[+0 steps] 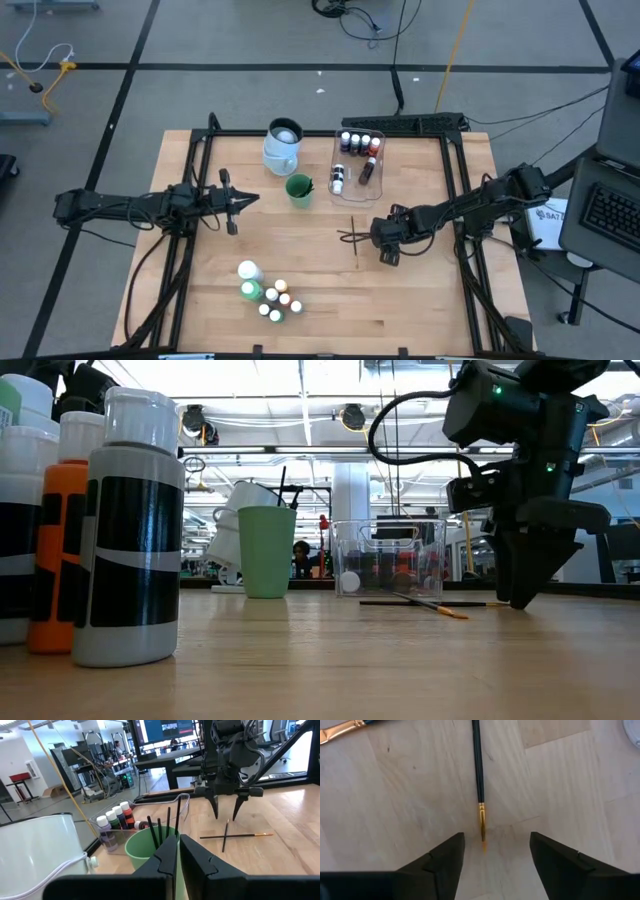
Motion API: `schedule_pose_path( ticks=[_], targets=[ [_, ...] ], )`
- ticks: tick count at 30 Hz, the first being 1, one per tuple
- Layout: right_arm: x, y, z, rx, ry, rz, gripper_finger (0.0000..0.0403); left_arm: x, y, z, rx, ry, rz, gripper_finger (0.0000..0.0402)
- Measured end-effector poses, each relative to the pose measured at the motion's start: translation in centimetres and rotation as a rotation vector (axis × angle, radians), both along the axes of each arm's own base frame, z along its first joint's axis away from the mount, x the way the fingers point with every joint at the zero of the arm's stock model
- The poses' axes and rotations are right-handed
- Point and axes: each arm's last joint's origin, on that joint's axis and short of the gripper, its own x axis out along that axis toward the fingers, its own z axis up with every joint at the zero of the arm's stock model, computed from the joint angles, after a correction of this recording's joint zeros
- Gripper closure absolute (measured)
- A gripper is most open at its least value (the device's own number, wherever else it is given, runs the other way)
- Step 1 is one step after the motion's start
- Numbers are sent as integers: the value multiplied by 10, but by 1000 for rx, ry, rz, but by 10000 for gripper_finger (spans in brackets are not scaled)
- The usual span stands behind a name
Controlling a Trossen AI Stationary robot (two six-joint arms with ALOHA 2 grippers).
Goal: Pick & Place Paint Supplies
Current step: Put the gold paintbrush into the green cup
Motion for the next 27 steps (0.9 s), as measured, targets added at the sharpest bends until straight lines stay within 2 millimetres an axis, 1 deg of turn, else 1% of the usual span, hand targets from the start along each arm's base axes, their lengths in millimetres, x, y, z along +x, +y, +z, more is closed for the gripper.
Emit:
schedule_pose_path(
  ticks=[6, 11, 18, 23, 27],
  targets=[
    [1, -2, 0, 31, 2, 26, 213, 0, 0, 0, 0, 0, 0, 376],
    [3, -7, 0, 61, -7, 20, 243, 0, 0, 0, -1, 0, 0, 376],
    [7, -11, -10, 81, 30, 4, 280, 0, 0, 0, 21, 4, 0, 376],
    [5, -11, -21, 101, 107, 5, 323, 0, 0, 0, 11, 1, 0, 376],
    [4, -11, -23, 103, 124, 5, 363, 0, 0, 0, 14, 2, 0, 376]
  ],
)
